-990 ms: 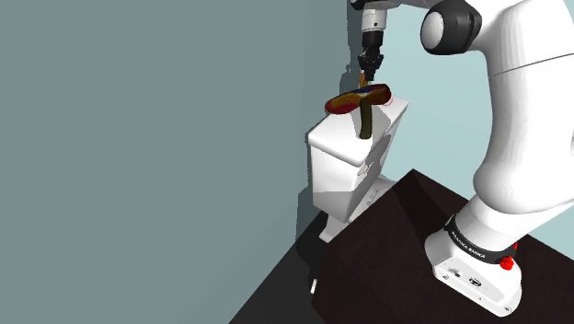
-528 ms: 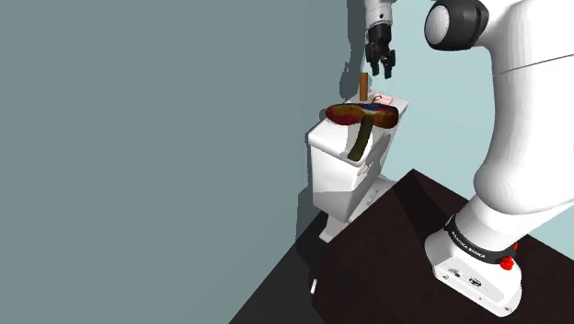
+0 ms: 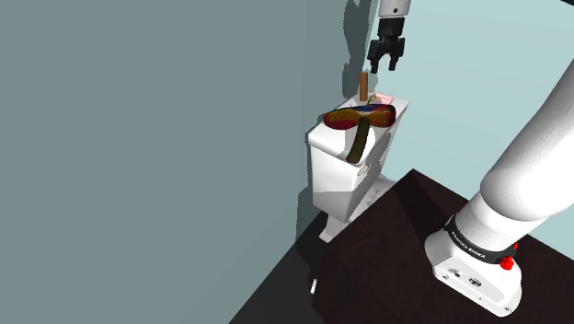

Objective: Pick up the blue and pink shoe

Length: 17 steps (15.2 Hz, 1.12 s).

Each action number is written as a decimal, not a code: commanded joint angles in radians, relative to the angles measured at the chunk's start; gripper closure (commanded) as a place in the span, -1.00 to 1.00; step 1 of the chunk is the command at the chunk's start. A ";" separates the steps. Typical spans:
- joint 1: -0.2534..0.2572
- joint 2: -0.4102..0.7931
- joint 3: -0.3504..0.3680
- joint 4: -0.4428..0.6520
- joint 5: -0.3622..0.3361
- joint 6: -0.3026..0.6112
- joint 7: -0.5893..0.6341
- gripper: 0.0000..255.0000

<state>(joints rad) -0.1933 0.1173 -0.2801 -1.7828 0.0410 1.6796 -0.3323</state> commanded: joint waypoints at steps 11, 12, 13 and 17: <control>0.000 0.002 0.000 -0.031 0.001 0.037 -0.001 1.00; 0.000 0.002 0.000 -0.031 0.001 0.037 -0.001 1.00; 0.000 0.002 0.000 -0.031 0.001 0.037 -0.001 1.00; -0.009 -0.031 -0.009 -0.132 0.129 0.060 0.155 -1.00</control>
<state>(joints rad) -0.1986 0.1001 -0.2855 -1.8824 0.1289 1.7330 -0.2280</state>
